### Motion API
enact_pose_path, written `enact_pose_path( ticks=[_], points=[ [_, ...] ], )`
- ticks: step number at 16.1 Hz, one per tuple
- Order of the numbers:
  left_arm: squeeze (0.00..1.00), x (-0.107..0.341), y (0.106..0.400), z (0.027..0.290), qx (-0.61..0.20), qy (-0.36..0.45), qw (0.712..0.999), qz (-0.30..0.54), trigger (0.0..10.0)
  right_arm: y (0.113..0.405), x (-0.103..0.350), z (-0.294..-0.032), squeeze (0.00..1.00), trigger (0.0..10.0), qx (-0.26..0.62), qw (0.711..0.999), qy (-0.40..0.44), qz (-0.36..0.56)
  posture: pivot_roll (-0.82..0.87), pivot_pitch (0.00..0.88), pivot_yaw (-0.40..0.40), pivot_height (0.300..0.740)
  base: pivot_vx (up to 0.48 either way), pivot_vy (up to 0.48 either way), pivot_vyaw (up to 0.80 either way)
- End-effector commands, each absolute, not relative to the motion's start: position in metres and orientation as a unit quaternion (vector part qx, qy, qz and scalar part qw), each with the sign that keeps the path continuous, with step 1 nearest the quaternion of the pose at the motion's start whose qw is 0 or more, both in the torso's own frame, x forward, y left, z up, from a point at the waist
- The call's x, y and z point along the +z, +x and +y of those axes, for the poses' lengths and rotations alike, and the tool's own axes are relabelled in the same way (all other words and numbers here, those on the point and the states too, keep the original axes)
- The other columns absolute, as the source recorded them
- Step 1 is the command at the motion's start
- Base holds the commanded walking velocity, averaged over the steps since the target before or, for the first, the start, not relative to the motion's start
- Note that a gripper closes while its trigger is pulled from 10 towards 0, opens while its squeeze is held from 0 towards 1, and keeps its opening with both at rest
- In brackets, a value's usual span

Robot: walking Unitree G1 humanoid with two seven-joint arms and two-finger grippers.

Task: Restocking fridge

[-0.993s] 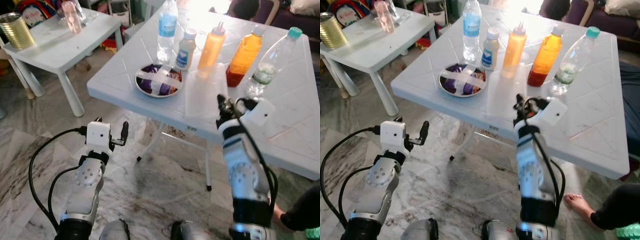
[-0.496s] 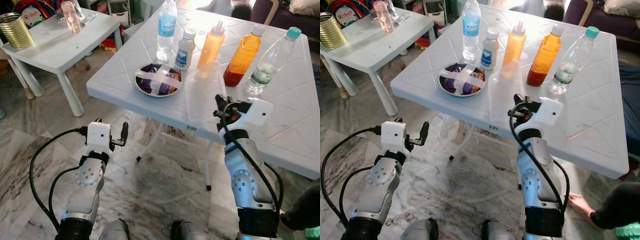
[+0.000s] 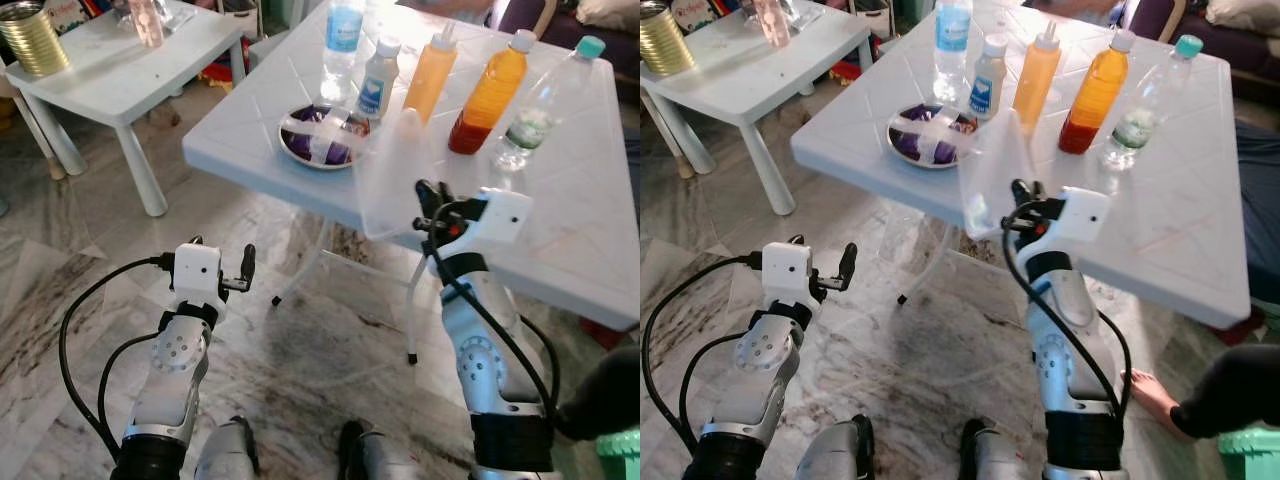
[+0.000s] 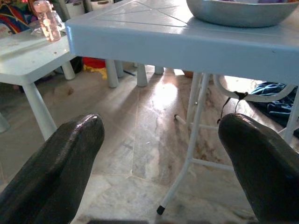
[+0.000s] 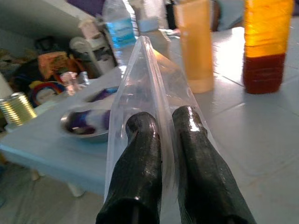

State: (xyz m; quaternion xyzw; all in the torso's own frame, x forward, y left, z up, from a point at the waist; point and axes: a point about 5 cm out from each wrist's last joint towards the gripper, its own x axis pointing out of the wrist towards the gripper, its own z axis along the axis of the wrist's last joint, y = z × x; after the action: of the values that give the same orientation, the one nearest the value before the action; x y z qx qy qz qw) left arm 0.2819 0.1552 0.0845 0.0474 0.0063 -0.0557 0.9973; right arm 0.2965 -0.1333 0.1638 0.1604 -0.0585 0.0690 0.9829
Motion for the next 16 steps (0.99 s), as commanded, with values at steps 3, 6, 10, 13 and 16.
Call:
enact_pose_path(
  ticks=[3,6,10,13,16],
  points=[
    [0.0,0.083,0.284,0.154,-0.056,0.051,0.997,0.011,10.0,0.292,0.173,-0.124,0.0,10.0,0.117,0.977,0.16,-0.078,0.06,0.094,-0.037,0.74,-0.314,0.0,0.47],
    [0.0,0.081,0.282,0.164,-0.04,0.054,0.998,0.015,10.0,0.289,0.171,-0.12,0.0,10.0,0.134,0.974,0.166,-0.074,0.06,0.091,-0.037,0.74,0.0,0.0,0.77],
    [0.0,0.067,0.271,0.179,-0.035,0.06,0.996,0.051,10.0,0.284,0.153,-0.132,0.0,10.0,0.113,0.977,0.173,-0.05,0.07,0.083,-0.037,0.74,0.0,0.0,0.77],
    [0.0,0.047,0.241,0.216,0.021,0.047,0.994,0.097,10.0,0.272,0.123,-0.156,0.0,10.0,0.057,0.984,0.166,-0.016,0.09,0.049,-0.033,0.74,0.0,0.0,0.76],
    [0.0,0.041,0.229,0.213,0.026,0.06,0.993,0.103,10.0,0.265,0.103,-0.165,0.0,10.0,0.027,0.987,0.155,0.011,0.1,0.035,-0.036,0.74,0.0,0.0,0.76]
  ],
)
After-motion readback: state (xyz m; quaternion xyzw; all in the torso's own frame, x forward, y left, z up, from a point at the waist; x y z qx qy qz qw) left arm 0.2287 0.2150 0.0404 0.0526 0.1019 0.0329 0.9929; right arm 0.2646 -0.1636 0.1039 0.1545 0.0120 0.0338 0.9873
